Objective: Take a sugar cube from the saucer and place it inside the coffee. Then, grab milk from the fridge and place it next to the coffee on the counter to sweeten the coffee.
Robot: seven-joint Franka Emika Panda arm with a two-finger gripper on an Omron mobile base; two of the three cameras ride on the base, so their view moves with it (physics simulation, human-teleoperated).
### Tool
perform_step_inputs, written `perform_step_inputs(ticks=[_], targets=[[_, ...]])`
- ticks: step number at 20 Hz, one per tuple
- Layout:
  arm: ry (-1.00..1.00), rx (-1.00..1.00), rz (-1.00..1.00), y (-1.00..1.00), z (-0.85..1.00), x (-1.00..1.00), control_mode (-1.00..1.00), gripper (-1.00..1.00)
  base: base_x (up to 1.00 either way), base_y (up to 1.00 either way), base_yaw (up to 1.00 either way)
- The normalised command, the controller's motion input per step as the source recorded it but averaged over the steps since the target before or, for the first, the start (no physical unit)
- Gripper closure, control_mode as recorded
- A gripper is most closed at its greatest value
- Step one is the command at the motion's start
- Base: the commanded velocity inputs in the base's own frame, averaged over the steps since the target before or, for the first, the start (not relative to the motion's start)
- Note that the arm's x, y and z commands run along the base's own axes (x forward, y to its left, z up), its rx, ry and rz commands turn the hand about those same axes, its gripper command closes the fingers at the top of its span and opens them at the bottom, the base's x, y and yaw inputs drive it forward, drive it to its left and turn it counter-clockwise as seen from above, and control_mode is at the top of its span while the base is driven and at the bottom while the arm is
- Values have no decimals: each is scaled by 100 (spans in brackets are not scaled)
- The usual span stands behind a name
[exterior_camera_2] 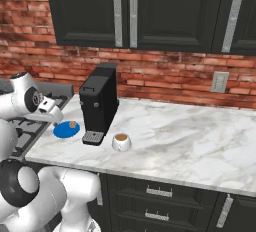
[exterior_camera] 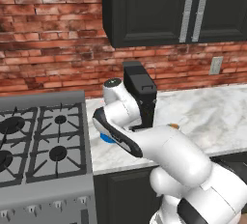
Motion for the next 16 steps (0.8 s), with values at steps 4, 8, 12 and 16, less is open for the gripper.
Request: perform_step_inputs(ticks=[4, 8, 12, 16], targets=[[0, -5, -15, -3, -65, 43, -100, -100, 0, 0, 0], [-5, 2, -11, -15, -31, 27, -100, -100, 0, 0, 0], [0, 0, -2, 0, -5, 39, -100, -100, 0, 0, 0], [0, 0, 0, -15, -29, 32, -100, -100, 0, 0, 0]])
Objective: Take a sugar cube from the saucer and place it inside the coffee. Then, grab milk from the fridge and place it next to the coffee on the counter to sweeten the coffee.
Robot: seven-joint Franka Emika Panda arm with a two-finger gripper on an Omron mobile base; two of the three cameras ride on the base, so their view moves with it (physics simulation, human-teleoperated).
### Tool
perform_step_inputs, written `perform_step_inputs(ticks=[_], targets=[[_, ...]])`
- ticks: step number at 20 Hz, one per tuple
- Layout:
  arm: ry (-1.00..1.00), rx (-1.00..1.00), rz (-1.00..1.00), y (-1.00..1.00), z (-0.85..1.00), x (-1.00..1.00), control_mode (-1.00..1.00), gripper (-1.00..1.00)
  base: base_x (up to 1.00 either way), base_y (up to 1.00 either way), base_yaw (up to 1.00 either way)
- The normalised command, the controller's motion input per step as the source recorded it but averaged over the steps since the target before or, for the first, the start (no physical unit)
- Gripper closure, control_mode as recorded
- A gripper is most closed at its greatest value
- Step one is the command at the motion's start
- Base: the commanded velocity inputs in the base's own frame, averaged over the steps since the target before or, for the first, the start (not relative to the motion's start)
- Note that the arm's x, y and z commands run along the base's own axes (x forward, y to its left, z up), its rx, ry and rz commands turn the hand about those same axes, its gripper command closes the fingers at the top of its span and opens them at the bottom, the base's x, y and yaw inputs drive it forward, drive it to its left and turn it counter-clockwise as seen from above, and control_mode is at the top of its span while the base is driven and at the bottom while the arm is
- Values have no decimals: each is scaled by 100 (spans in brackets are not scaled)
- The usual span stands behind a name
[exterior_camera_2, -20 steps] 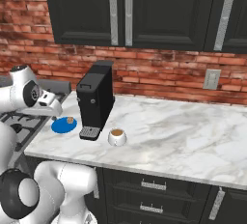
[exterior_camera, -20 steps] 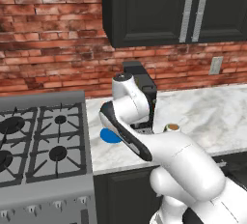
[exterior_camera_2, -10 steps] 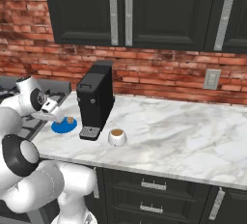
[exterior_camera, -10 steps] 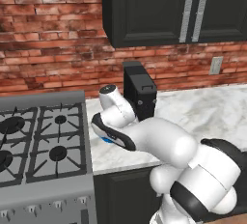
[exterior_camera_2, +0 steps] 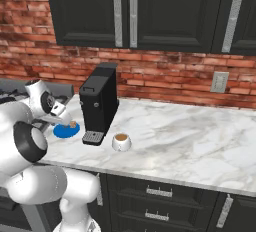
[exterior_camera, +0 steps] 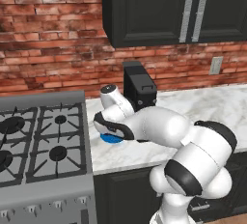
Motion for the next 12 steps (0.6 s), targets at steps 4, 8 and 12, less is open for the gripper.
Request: perform_step_inputs(ticks=[4, 8, 12], targets=[[0, 0, 0, -19, -20, 37, -100, -100, 0, 0, 0], [0, 0, 0, -2, -28, 23, -100, -100, 0, 0, 0], [0, 0, 0, 0, -26, 35, -100, -100, 0, 0, 0]])
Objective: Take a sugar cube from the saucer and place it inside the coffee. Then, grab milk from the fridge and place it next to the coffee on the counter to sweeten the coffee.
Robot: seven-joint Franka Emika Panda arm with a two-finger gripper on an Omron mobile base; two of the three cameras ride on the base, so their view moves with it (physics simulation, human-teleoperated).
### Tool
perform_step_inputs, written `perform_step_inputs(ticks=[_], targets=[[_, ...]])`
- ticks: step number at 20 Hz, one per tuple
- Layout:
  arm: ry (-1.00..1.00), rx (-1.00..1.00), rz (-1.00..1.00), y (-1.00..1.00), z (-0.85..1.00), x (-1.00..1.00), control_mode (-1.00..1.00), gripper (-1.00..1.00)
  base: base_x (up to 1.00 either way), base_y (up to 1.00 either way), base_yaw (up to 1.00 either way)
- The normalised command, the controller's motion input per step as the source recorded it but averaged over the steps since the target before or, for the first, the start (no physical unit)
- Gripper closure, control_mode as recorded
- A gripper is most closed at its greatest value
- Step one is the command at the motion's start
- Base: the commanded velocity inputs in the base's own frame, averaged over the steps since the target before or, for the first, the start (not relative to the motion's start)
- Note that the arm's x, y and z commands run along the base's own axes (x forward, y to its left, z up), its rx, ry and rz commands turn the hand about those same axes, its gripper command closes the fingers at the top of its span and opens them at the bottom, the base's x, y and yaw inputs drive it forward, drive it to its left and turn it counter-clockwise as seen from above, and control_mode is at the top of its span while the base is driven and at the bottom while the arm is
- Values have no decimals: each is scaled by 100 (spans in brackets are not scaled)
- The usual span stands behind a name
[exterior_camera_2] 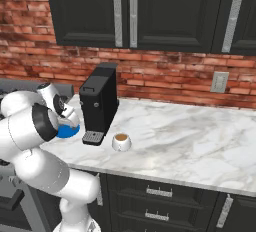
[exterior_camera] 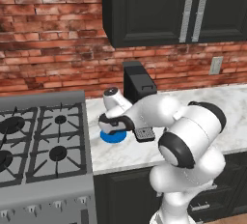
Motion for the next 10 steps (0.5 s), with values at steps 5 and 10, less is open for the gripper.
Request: perform_step_inputs(ticks=[5, 10], targets=[[0, -1, 0, 1, -19, 42, -100, -100, 0, 0, 0], [0, 0, 0, 8, -15, 36, -100, -100, 0, 0, 0]])
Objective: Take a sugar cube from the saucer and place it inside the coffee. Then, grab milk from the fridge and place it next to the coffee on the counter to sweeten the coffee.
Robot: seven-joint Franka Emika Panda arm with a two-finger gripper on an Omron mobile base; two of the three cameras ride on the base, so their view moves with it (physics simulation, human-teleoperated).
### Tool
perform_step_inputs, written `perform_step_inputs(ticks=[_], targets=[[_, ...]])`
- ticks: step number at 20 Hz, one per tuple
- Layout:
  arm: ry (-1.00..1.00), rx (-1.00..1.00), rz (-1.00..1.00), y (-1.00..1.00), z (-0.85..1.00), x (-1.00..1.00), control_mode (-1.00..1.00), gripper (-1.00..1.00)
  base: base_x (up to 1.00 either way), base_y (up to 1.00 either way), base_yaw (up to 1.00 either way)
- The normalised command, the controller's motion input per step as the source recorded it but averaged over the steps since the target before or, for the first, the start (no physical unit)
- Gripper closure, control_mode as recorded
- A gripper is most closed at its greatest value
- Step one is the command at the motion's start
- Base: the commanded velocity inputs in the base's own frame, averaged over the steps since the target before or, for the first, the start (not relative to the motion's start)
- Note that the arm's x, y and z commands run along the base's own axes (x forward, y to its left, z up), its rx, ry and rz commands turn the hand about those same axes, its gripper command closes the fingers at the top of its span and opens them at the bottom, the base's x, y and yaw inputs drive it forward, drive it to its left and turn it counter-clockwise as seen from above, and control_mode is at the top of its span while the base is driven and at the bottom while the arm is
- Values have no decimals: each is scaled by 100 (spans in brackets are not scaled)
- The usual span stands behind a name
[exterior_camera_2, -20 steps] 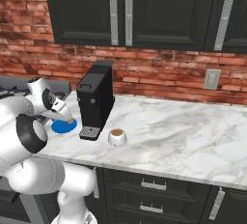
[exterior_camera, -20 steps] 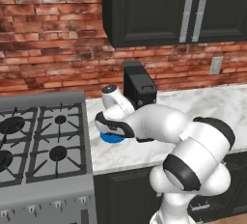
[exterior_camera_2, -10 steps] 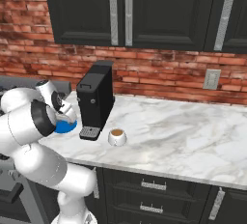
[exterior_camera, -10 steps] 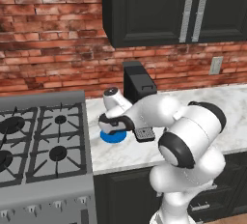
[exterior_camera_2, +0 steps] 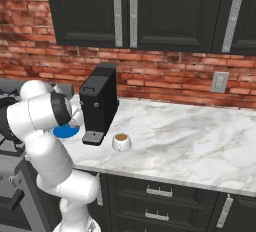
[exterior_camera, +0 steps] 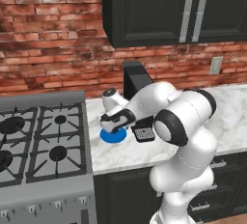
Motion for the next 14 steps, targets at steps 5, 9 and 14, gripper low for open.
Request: perform_step_inputs(ticks=[5, 9, 14], targets=[[0, 0, 0, 17, -25, 27, -100, 100, 0, 0, 0], [0, -3, -1, 8, -27, 39, -100, 100, 0, 0, 0], [-1, 0, -1, 0, -3, 4, -100, 100, 0, 0, 0]])
